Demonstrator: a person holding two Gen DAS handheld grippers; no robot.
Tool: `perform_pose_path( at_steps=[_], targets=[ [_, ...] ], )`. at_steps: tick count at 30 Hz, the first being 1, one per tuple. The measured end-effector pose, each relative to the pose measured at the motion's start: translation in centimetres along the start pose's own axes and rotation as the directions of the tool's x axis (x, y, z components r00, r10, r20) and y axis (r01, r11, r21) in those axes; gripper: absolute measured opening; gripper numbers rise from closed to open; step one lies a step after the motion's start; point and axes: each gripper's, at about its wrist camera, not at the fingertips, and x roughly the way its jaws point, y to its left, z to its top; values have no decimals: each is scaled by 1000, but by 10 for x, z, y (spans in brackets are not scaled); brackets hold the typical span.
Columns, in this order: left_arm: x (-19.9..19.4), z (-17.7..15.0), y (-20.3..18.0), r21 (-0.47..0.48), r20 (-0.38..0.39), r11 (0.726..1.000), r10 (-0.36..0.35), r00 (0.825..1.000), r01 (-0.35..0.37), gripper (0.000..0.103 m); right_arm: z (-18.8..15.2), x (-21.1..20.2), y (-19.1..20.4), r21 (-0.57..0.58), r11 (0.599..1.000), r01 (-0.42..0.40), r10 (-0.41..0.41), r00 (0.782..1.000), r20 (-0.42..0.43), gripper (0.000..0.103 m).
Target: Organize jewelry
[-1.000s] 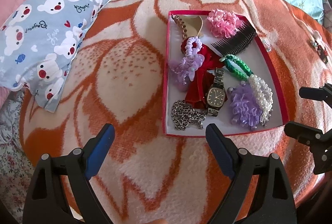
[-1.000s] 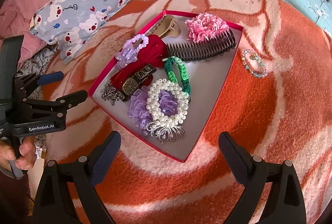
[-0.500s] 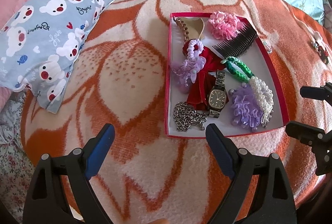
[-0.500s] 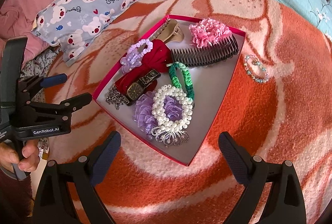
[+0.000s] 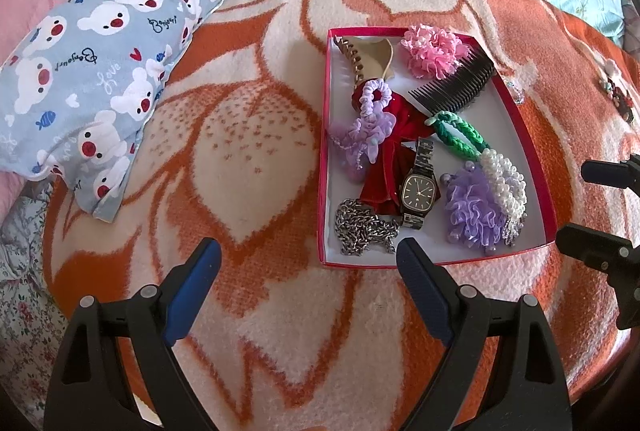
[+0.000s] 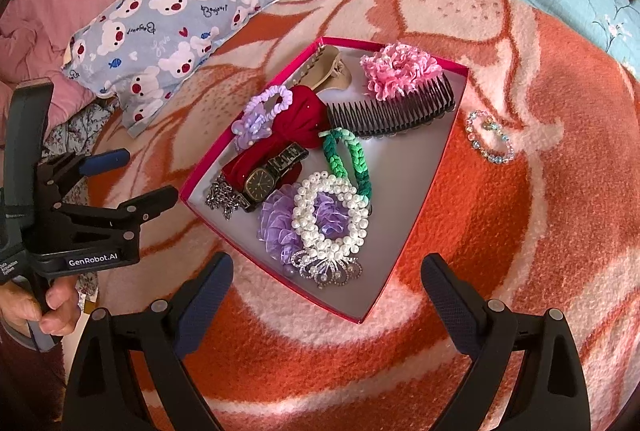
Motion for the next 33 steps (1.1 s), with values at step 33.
perform_pose_path(
  at_steps=[33],
  targets=[
    [-9,5,-3,12,40,1000,20,999,-20,90,-1,-4,1,7,1000,10,-10,1000,11,96]
  ],
)
